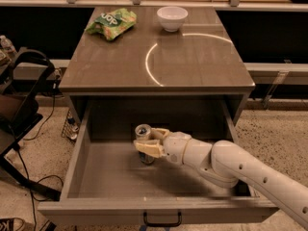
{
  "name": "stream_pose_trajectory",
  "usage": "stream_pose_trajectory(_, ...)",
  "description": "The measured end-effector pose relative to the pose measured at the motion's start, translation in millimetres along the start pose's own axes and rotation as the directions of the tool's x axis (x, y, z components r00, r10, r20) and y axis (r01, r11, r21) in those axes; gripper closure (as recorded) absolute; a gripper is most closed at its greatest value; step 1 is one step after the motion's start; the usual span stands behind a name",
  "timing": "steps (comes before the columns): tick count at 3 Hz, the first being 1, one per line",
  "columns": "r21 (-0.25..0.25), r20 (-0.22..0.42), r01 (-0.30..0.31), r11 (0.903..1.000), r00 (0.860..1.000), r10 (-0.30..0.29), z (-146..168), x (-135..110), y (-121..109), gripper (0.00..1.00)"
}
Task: Place redbull can into top drawer
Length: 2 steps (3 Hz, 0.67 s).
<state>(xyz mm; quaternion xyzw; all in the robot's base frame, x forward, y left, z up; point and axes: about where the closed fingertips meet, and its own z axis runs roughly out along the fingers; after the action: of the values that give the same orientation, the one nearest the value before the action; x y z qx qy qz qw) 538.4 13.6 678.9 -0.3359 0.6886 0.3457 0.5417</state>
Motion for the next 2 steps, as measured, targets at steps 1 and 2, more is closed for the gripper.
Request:
stream_pose_trajectory(1, -0.002, 0.000, 0.000, 1.0000, 1.000, 0.000, 0.9, -0.3, 1.0, 0.29)
stream_pose_trajectory(2, -0.008, 0.001, 0.002, 1.0000, 1.000, -0.002, 3.0, -1.1, 3.1, 0.00)
